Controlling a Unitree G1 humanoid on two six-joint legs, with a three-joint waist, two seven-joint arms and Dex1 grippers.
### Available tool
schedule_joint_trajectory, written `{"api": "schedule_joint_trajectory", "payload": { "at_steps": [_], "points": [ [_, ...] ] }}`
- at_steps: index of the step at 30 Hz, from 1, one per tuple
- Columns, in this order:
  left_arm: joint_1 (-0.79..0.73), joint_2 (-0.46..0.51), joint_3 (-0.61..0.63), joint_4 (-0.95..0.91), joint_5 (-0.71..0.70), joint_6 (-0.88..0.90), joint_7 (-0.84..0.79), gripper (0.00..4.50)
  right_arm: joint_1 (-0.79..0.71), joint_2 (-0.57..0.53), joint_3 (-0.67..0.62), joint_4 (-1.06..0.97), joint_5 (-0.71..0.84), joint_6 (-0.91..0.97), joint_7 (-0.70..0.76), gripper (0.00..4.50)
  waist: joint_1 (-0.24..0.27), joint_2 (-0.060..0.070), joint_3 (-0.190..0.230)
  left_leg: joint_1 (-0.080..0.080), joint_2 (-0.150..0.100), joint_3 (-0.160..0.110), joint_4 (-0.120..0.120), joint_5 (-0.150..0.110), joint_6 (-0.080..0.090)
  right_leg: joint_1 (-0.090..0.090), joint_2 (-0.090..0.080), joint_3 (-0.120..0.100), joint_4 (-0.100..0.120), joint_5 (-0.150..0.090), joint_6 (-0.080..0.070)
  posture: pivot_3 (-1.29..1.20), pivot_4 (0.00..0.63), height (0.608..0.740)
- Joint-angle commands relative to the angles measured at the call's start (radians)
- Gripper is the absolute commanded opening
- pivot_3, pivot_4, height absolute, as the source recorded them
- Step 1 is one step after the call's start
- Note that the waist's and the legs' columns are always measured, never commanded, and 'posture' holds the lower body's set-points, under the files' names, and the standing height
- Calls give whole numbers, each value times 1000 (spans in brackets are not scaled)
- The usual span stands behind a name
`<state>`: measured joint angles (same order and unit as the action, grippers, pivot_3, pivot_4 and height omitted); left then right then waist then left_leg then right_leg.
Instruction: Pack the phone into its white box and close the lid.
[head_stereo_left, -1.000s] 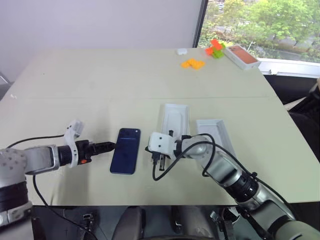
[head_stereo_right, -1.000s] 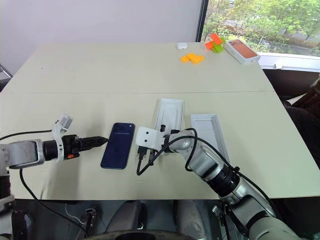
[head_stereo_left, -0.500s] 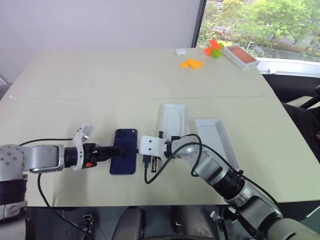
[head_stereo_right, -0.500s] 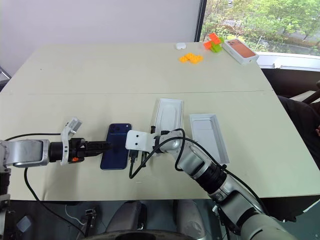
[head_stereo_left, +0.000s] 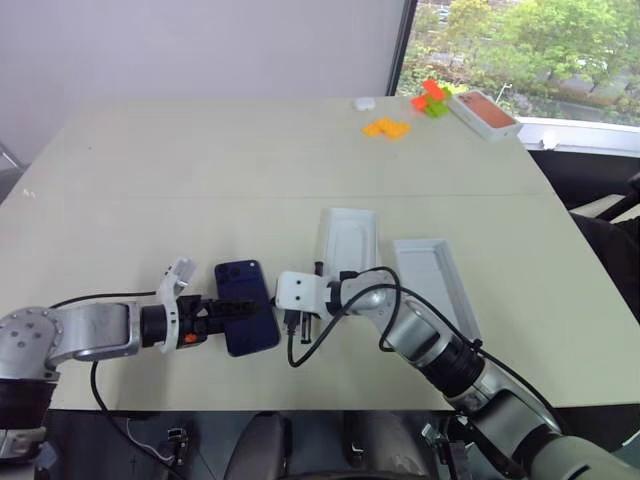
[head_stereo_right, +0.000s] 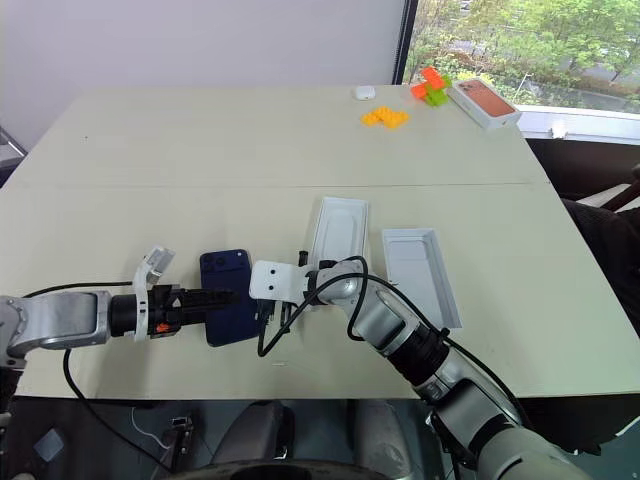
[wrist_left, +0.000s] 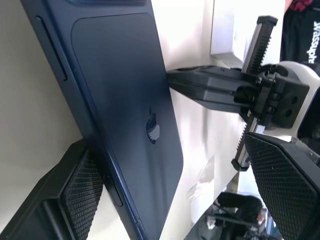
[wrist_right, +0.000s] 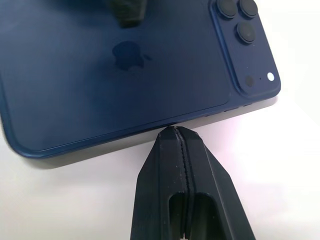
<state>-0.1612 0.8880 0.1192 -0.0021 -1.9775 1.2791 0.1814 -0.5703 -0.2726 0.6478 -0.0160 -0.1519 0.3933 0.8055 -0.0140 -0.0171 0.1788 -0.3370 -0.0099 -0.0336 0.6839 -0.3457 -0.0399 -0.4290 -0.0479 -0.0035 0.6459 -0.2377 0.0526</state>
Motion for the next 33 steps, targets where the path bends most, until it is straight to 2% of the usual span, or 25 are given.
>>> {"api": "schedule_joint_trajectory", "payload": {
  "at_steps": [1,3,8,16,20,27,33],
  "points": [
    [34,-24,-5,47,5,-25,57,4233,-3,11,-29,-37,3,-10,-3,0,0,0,0,0,0,0,0,1,0,0,0,0,0,0,0,0,150,740],
    [44,-49,15,39,5,-43,73,3643,1,10,-32,-42,1,-7,-6,0,0,0,0,0,0,0,0,3,0,0,0,0,0,0,0,0,150,740],
    [69,-85,50,1,5,-62,81,1093,11,0,-43,-64,-1,6,-7,0,1,0,1,0,0,-1,0,5,1,0,0,0,0,0,-1,0,150,740],
    [117,-129,101,-15,5,-82,74,1093,22,-7,-47,-91,-9,21,-7,0,-1,-1,1,-3,0,-1,-2,5,1,-2,0,-1,-1,1,-1,0,150,740],
    [137,-134,118,-26,5,-87,62,48,23,-13,-53,-101,-16,24,-11,0,-1,-2,1,-2,0,-1,-2,5,1,-1,0,-1,-2,1,-1,0,150,740],
    [159,-136,179,-49,5,-104,-6,14,13,-88,-140,-285,29,113,39,0,-4,-2,2,-2,1,-1,-3,5,1,-2,1,-1,-2,0,-2,0,150,740],
    [138,-90,176,-88,5,-96,-79,14,6,-170,-258,-430,97,239,74,0,-3,-3,4,-4,2,-1,-4,5,1,-4,1,-1,-3,0,-1,0,150,740]
  ]
}}
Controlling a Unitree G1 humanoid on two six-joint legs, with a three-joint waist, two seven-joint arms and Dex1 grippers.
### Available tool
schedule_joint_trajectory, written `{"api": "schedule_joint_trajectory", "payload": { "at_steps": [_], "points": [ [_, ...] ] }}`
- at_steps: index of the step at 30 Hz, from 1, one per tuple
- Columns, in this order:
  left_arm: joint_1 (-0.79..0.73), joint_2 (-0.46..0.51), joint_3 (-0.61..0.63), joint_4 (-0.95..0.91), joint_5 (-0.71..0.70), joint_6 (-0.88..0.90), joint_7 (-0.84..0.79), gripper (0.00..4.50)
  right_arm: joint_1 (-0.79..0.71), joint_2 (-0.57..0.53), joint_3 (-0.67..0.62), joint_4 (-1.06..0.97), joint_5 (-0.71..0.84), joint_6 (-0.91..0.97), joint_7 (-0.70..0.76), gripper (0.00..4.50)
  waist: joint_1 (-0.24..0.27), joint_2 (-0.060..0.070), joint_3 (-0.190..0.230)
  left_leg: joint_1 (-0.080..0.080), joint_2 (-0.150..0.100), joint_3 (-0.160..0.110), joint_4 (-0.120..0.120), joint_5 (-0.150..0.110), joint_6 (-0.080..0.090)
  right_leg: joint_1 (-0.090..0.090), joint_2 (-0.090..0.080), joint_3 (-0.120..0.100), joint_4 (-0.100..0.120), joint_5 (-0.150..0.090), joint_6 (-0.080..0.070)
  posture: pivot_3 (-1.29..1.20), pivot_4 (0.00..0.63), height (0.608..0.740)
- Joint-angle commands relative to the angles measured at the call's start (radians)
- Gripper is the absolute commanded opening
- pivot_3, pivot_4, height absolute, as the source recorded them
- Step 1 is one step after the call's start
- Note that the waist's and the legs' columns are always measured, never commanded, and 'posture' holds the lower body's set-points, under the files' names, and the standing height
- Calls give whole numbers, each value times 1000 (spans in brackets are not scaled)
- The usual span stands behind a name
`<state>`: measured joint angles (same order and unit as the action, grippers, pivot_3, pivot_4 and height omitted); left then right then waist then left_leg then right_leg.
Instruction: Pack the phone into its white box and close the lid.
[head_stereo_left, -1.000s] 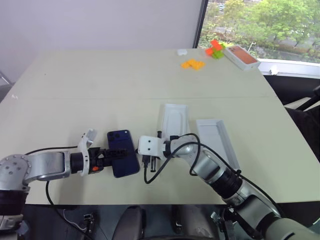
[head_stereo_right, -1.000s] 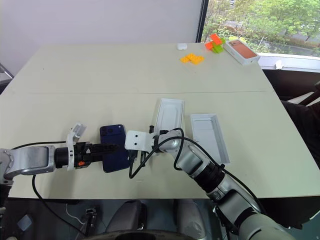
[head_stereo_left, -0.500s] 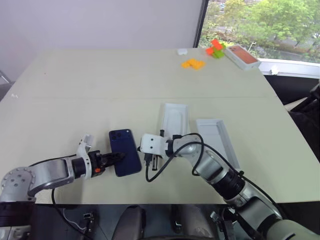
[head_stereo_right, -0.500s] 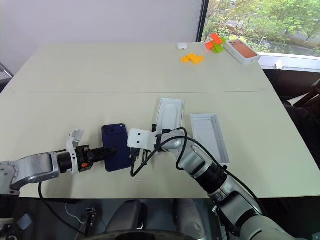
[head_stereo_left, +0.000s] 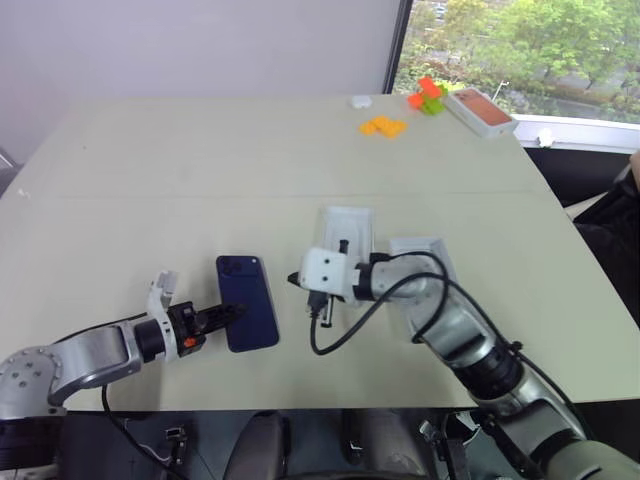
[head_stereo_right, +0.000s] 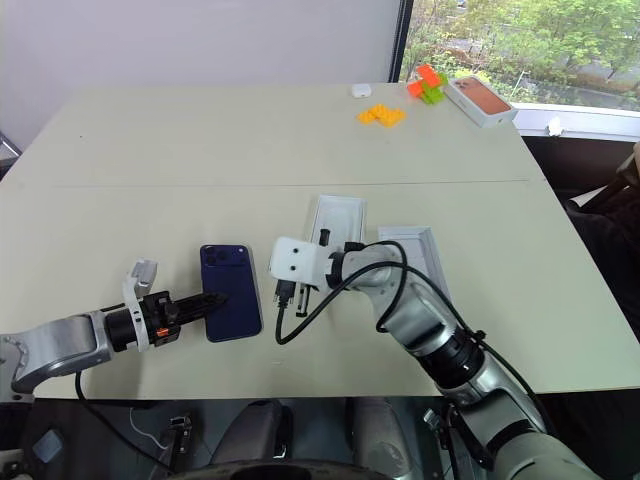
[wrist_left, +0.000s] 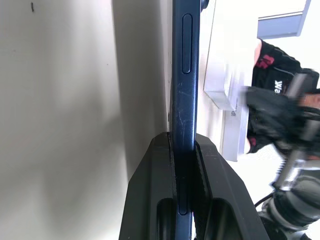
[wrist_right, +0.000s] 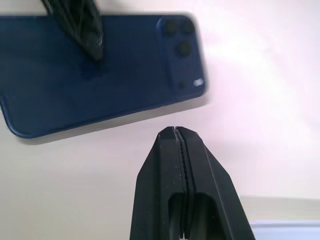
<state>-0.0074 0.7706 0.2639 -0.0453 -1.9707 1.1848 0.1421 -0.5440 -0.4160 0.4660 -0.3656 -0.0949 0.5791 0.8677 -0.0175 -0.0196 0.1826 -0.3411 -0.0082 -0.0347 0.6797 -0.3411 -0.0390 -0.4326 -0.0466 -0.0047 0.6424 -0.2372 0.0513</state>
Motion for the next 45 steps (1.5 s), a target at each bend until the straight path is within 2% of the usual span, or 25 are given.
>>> {"api": "schedule_joint_trajectory", "payload": {
  "at_steps": [1,5,8,12,14,17,20,23,31,38,43,45],
  "points": [
    [-22,39,21,-53,-1,0,-45,14,-23,-47,-100,-88,45,71,11,0,1,-1,1,0,0,0,0,0,0,0,0,0,-1,0,0,0,150,740],
    [-60,64,-10,-48,-1,-1,-73,14,-31,-142,-113,-48,6,66,3,0,6,-1,2,-3,0,0,0,0,1,0,0,0,-5,0,-1,0,150,740],
    [-84,69,-23,-42,0,-4,-94,14,-35,-170,-88,7,-19,31,-9,0,2,0,2,-5,0,0,0,-1,2,-1,0,-1,-8,0,-1,0,150,740],
    [-127,62,-51,-6,12,-16,-93,14,-36,-186,-65,64,-36,-35,0,0,2,0,2,-16,0,0,0,1,-2,-11,0,-1,-8,1,0,0,150,740],
    [-138,59,-59,-5,21,-19,-97,14,-46,-178,-98,67,20,-8,33,0,2,0,2,-16,0,0,-1,2,-3,-12,0,-1,-8,1,1,0,150,740],
    [-144,58,-69,-15,43,-18,-105,0,-44,-202,-125,19,67,13,78,852,4,0,2,-16,0,0,-4,1,-3,-12,-1,-1,-10,1,1,0,150,740],
    [-138,50,-76,-27,53,-29,-105,0,-14,-256,-152,-85,158,49,168,2266,6,0,2,-17,-1,0,-5,1,-2,-12,-2,-1,-12,1,1,0,150,740],
    [-130,39,-77,-41,52,-37,-104,0,27,-303,-134,-133,185,71,202,2266,7,0,2,-17,-1,0,-5,0,-1,-12,-3,-1,-13,1,1,0,150,740],
    [-127,42,-97,-122,82,-21,-148,0,115,-337,-105,-119,133,115,127,2266,6,0,3,-17,-2,1,-3,0,-1,-11,-3,-1,-12,1,1,0,150,740],
    [-136,49,-109,-108,97,-19,-168,0,127,-336,-91,-98,121,96,97,2266,6,0,3,-16,-1,1,-1,1,-2,-10,-2,-1,-11,1,0,0,150,740],
    [-143,53,-112,-92,98,-20,-168,0,120,-329,-89,-97,123,91,92,44,6,0,3,-16,0,1,-1,1,-1,-10,-1,-1,-11,1,0,0,150,740],
    [-142,54,-113,-92,97,-22,-167,0,119,-332,-85,-97,113,79,87,44,6,0,3,-16,0,1,-1,1,-1,-10,-1,-1,-11,1,1,0,150,740]
  ]
}}
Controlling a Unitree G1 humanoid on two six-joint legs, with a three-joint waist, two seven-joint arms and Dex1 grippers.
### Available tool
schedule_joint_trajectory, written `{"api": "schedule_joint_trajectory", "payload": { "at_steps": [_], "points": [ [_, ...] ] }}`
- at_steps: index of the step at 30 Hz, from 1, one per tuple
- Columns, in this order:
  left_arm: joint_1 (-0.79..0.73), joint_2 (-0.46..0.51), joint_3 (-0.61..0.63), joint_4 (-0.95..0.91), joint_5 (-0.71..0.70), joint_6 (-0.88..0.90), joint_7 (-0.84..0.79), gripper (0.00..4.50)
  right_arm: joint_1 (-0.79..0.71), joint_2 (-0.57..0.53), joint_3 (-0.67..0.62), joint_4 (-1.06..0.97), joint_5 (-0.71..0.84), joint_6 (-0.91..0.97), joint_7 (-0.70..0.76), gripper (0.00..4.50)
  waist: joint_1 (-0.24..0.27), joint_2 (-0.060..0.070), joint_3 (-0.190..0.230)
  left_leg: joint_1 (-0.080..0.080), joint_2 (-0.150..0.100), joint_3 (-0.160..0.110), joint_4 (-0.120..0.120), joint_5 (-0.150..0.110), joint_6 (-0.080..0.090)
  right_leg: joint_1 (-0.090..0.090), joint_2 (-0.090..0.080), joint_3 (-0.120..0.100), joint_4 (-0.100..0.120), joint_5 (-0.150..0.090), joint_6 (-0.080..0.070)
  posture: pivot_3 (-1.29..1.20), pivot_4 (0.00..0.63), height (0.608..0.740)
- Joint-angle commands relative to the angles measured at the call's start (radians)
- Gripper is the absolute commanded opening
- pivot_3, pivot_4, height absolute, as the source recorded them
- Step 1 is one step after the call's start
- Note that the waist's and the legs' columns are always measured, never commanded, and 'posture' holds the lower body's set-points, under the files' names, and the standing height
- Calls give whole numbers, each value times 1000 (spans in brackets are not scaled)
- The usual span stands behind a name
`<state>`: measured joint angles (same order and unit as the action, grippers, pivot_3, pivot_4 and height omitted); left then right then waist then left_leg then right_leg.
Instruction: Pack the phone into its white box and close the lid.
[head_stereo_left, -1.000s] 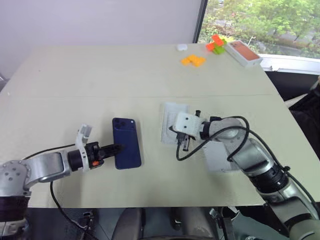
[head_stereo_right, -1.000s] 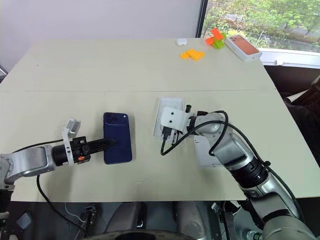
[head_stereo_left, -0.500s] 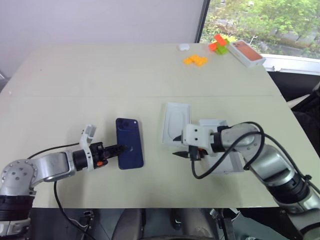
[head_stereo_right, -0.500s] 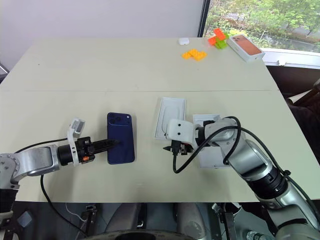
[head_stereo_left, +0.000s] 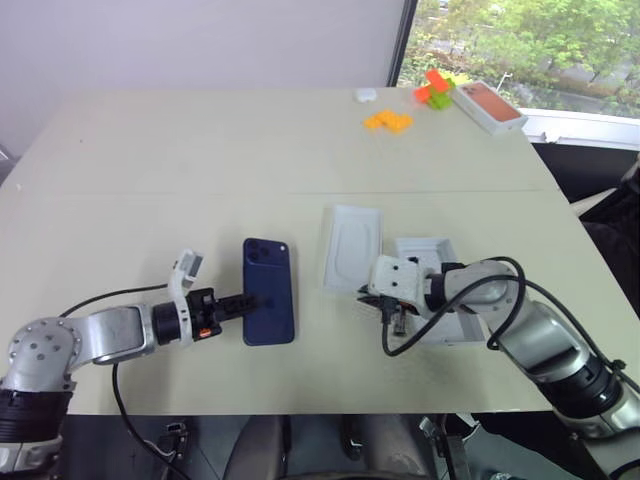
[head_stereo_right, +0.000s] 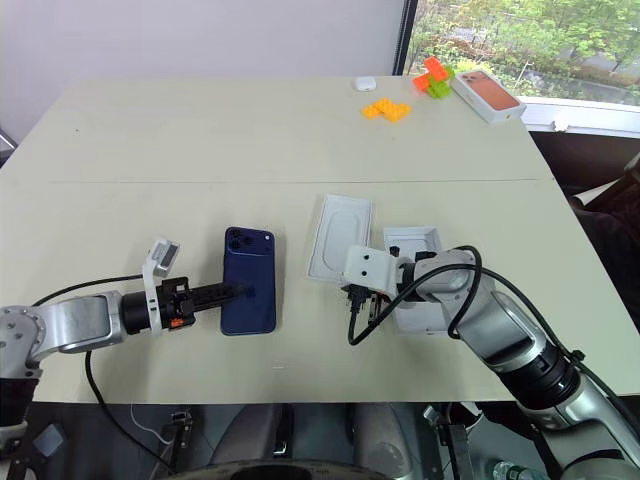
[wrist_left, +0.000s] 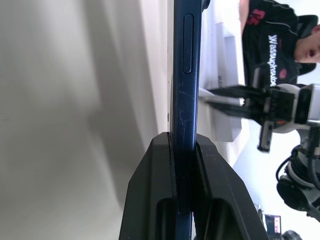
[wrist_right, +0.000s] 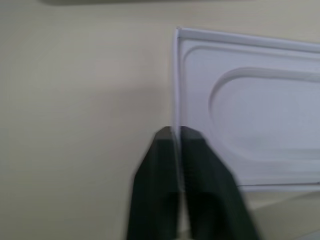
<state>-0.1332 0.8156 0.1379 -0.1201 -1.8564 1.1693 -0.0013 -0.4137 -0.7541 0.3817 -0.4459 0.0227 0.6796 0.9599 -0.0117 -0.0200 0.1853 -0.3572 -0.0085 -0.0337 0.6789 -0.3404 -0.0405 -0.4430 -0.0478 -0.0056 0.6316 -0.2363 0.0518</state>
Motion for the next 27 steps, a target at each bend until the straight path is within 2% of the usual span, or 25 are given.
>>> {"api": "schedule_joint_trajectory", "payload": {
  "at_steps": [1,4,12,27],
  "points": [
    [-15,9,14,-17,-18,-7,-23,0,-10,6,-1,-17,-5,-23,-7,44,0,0,0,0,0,0,0,0,0,0,0,0,0,0,0,0,150,740],
    [-11,6,21,-12,-23,-15,-21,0,-7,-5,-1,-27,-8,-46,0,44,0,0,0,0,0,0,0,0,0,0,0,0,0,0,0,0,150,740],
    [-2,36,69,-23,-79,-22,-54,0,65,-74,-14,-213,100,-61,111,44,1,0,0,0,0,0,0,-2,3,0,0,0,0,0,0,0,150,740],
    [10,81,56,-6,-116,-16,-75,0,69,-67,36,-208,73,-70,87,44,1,0,0,1,0,0,2,-2,3,1,0,0,1,0,0,0,150,740]
  ]
}}
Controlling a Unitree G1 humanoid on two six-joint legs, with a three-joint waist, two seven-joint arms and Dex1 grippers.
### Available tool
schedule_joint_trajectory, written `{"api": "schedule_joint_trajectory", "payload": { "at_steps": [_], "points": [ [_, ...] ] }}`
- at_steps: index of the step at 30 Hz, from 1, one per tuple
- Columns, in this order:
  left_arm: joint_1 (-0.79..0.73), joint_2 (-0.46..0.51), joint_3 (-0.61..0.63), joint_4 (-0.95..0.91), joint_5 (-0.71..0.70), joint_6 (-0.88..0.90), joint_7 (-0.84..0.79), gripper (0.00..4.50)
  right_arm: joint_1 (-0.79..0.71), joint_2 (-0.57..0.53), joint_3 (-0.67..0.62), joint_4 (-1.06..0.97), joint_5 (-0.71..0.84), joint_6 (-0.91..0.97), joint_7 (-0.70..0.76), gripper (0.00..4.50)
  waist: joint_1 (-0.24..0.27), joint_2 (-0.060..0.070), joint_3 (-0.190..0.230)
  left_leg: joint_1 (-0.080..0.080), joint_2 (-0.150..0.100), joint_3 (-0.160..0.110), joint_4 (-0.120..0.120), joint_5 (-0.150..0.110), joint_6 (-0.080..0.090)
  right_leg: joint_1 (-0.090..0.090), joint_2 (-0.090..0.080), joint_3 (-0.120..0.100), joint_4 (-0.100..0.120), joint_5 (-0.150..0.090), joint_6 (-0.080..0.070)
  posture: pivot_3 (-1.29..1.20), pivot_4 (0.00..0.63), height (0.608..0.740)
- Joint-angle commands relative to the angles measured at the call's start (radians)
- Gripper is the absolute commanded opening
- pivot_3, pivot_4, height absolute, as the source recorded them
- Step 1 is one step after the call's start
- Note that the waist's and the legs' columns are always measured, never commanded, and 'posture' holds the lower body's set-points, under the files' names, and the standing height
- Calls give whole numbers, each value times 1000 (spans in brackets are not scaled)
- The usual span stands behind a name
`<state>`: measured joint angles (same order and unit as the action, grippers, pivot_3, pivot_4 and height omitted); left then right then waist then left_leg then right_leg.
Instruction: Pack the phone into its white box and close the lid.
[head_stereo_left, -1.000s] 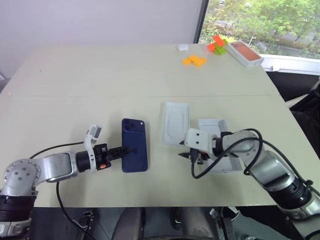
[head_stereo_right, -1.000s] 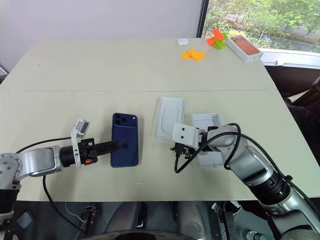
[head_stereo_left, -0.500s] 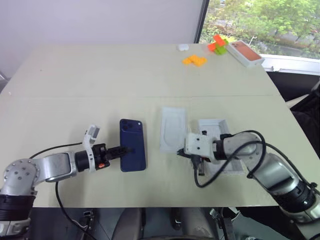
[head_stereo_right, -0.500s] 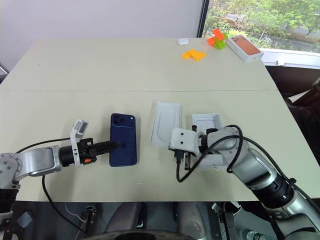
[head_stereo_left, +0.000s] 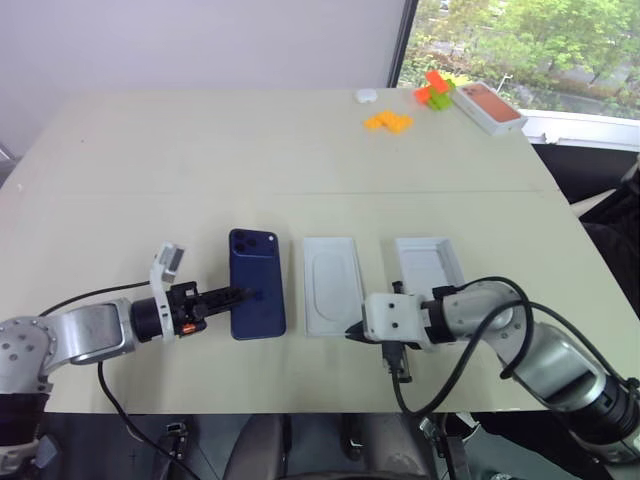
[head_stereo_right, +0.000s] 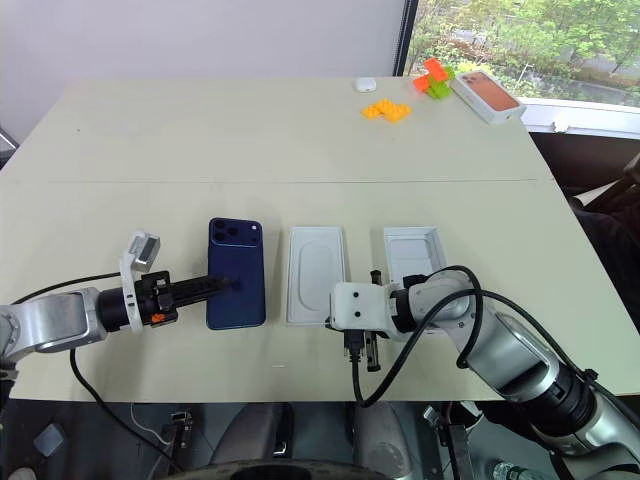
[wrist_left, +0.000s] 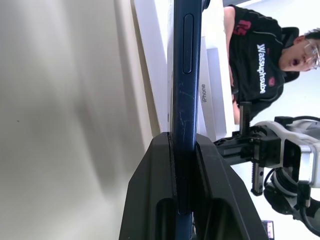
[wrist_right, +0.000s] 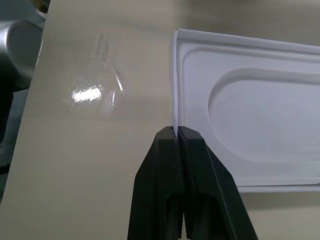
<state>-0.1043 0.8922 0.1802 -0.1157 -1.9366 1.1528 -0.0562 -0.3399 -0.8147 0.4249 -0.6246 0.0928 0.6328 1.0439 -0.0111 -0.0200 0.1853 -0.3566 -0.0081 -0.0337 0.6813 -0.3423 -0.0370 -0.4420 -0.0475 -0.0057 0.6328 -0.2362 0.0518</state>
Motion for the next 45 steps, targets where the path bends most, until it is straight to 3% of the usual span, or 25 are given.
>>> {"api": "schedule_joint_trajectory", "payload": {
  "at_steps": [1,2,7,13,18,24,45],
  "points": [
    [-24,1,10,-12,-36,0,-18,0,-2,-7,-12,-33,8,-30,6,602,0,0,0,0,0,0,0,0,0,0,0,0,0,0,0,0,150,740],
    [-27,-2,8,-12,-36,1,-17,0,0,-8,-16,-35,11,-36,8,873,0,0,0,0,0,0,0,0,0,0,0,0,0,0,0,0,150,740],
    [-83,-71,0,-24,-36,-24,24,0,10,-6,-97,-48,58,-41,-1,3304,1,0,0,0,0,0,0,0,0,0,0,0,0,0,0,0,150,740],
    [-211,-234,-98,-41,-36,-13,164,0,11,-6,-235,-62,194,24,3,3304,17,-1,-1,1,-1,0,2,0,0,2,-1,0,0,1,2,0,150,740],
    [-288,-347,-157,15,-36,9,275,0,20,-27,-254,-47,202,29,-9,3304,22,-1,-1,1,-1,0,2,1,-2,2,0,0,0,1,2,0,150,740],
    [-279,-423,-178,32,-36,35,396,0,32,-43,-261,-54,207,32,-26,3304,23,-1,-1,1,-1,0,2,2,-4,2,0,0,1,2,2,0,150,740],
    [-283,-514,-145,58,-36,43,563,0,56,-57,-246,-57,195,10,-45,3304,24,-1,-1,1,-1,0,3,3,-5,3,0,0,1,2,2,0,150,740]
  ]
}}
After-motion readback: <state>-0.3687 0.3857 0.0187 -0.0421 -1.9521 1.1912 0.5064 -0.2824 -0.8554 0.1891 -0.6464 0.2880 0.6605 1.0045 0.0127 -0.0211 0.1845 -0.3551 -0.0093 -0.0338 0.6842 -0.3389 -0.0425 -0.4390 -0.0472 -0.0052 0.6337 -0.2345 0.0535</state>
